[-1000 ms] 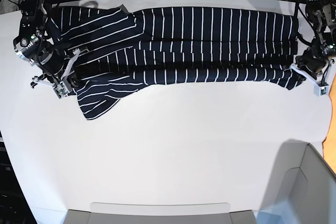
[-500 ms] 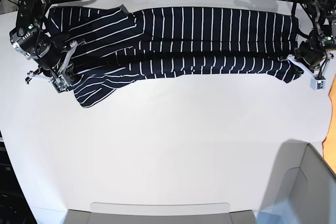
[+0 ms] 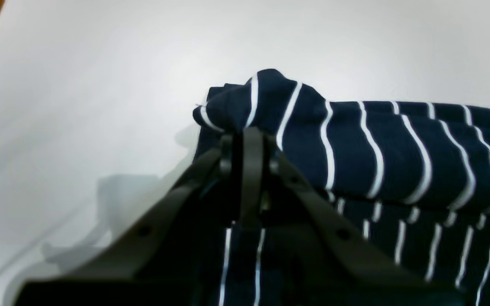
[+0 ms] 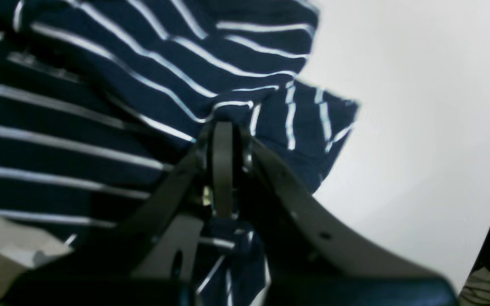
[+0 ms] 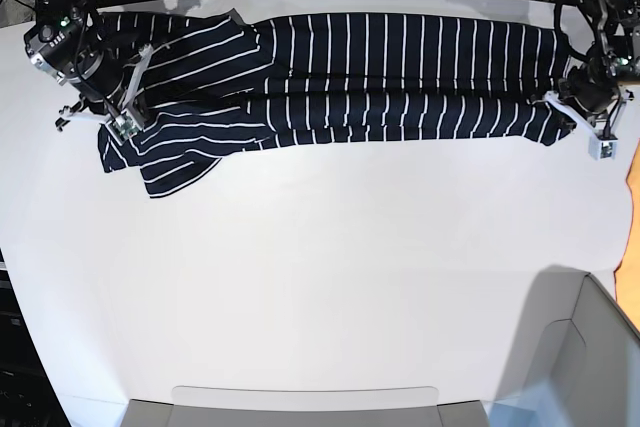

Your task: Fold the T-shirt properly

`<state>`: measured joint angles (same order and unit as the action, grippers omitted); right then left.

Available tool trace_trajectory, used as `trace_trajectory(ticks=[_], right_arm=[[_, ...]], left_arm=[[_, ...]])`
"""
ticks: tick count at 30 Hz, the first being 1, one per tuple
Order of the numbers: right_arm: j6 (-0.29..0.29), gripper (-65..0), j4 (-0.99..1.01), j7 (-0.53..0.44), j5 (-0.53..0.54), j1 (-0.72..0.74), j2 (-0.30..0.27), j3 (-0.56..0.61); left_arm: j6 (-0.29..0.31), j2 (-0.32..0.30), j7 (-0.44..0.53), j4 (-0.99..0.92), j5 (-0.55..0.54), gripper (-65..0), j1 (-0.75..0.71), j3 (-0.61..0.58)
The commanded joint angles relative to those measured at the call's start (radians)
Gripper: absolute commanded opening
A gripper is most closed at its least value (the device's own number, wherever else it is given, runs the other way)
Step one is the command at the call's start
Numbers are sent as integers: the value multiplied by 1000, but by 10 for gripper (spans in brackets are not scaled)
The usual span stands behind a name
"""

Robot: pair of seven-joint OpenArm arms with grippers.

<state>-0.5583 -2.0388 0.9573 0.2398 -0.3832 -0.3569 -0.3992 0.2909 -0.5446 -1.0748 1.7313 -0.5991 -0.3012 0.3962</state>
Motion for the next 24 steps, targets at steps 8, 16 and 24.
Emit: trace_trajectory(ticks=[8, 16, 24], right_arm=[[-1, -650, -20, -18, 8, -52, -20, -10], [-1, -650, -26, -18, 8, -129, -34, -10], [-1, -650, -21, -18, 8, -185, -49, -7]], left_arm=[[-3, -18, -75, 43, 9, -650, -6, 77], [-3, -16, -80, 40, 9, -650, -59, 76], [-3, -15, -75, -6, 9, -650, -102, 76]])
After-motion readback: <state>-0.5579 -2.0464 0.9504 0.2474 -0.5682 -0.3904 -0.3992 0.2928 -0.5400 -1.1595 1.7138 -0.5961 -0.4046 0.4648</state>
